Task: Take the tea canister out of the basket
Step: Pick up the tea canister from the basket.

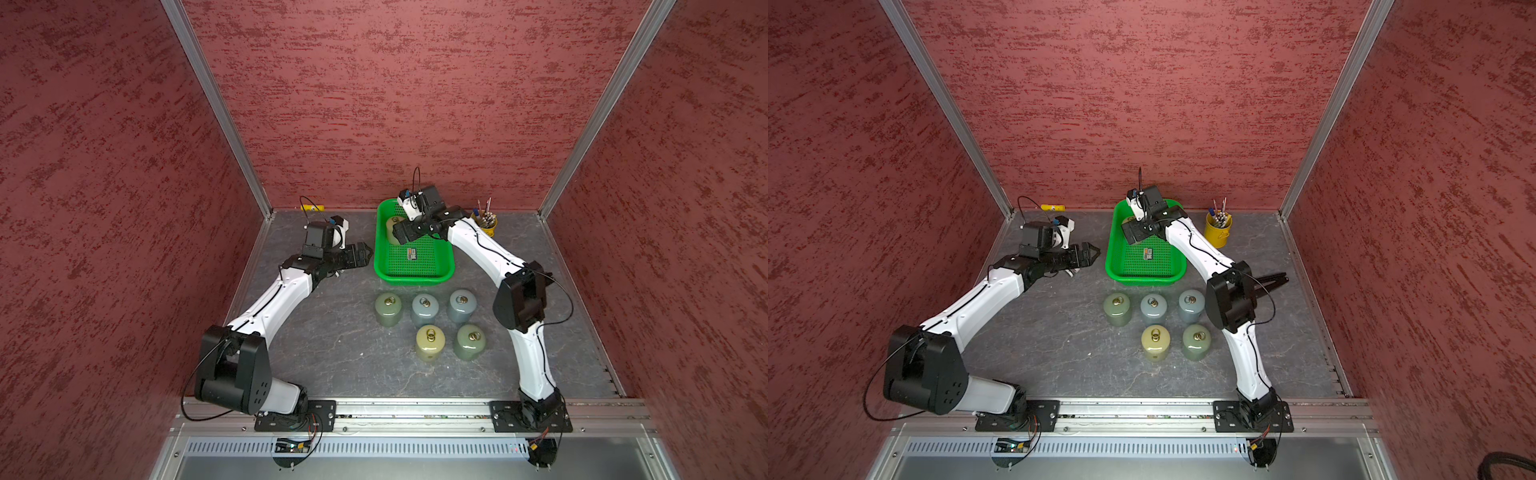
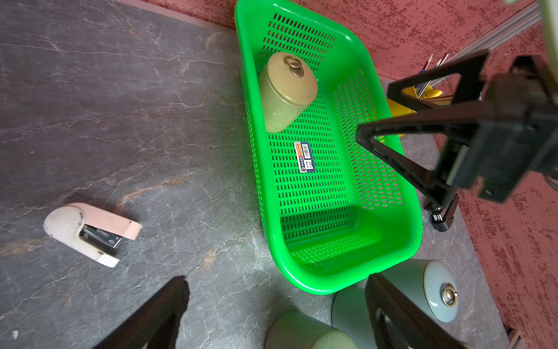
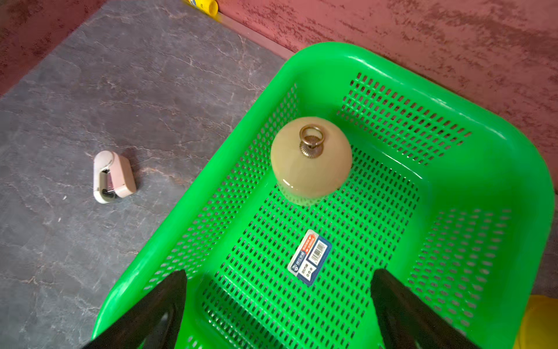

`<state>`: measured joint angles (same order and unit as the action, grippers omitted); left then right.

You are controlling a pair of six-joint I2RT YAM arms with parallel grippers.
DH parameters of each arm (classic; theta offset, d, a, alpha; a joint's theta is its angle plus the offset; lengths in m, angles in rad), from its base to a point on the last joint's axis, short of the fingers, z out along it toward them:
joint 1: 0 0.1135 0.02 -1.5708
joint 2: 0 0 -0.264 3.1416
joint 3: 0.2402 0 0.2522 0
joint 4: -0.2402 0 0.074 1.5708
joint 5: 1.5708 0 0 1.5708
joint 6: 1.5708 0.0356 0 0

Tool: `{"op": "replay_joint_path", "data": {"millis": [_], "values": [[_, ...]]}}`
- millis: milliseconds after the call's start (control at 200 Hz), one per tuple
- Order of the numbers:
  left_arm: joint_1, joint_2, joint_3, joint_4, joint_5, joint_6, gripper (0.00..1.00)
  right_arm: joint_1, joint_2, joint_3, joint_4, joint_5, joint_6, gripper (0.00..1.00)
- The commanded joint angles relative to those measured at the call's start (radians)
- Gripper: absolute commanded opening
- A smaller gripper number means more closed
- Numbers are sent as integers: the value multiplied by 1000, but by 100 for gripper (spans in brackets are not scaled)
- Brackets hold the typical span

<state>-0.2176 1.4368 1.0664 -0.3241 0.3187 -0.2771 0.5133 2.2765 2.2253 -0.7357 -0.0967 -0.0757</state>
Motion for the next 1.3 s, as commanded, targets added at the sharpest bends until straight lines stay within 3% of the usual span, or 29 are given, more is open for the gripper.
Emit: {"op": "replay_joint_path", "data": {"millis": [0, 150, 676, 1297], "values": [[9, 2, -17, 39, 0, 21, 96, -10, 116, 183, -71, -27, -20, 99], [14, -7, -34, 65, 12, 24, 96, -17, 260, 380, -96, -35, -27, 99], [21, 11, -49, 101, 30, 24, 96, -42, 401, 436, 77, 37, 16, 99], [35, 40, -31, 98, 33, 31, 97, -58, 485, 494, 131, 12, 39, 95]]}}
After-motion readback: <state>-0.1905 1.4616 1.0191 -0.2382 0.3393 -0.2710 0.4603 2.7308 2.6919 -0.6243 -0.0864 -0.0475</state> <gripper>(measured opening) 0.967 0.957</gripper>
